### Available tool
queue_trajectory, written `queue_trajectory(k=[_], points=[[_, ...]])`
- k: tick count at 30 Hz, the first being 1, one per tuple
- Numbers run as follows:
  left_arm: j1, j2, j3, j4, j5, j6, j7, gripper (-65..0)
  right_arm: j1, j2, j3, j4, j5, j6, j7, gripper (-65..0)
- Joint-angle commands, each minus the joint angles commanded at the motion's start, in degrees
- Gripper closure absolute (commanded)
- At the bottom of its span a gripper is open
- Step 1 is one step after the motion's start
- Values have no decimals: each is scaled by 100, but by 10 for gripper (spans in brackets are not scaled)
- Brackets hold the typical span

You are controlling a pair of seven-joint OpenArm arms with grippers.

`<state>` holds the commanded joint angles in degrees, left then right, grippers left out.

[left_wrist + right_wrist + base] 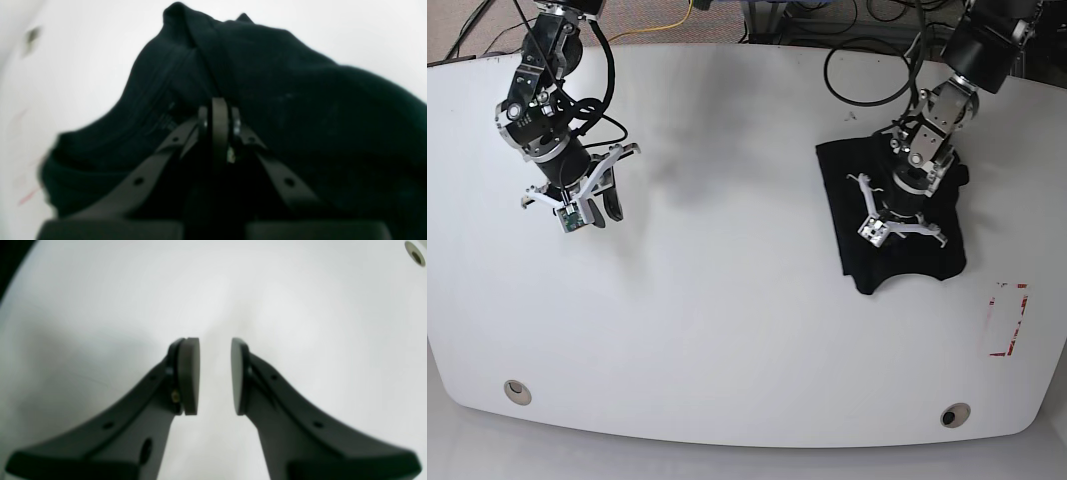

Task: Layout the t-shirt on the table in an organized manner, then fold the t-shirt properly
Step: 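Drag the held shirt across the table with the left gripper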

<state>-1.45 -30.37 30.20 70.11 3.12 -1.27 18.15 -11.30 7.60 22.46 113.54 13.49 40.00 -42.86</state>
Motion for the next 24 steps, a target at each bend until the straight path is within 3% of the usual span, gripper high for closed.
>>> queue_trajectory(k=[5,12,16,24], points=[[211,-492,-967,79,-580,-651,-132,0,-35,-18,-18,0,0,0,0,-152],[589,-519,-2418,835,-1134,-1213,-123,0,-132,-79,-35,0,0,0,0,-152],[721,-211,-3086,1354,-1433,-1292,-9,0,-132,-158,-26,9,0,0,0,-152],[932,598,-4220,2558,-2022,-1301,1442,0,-149,-149,0,88,0,0,0,-152]])
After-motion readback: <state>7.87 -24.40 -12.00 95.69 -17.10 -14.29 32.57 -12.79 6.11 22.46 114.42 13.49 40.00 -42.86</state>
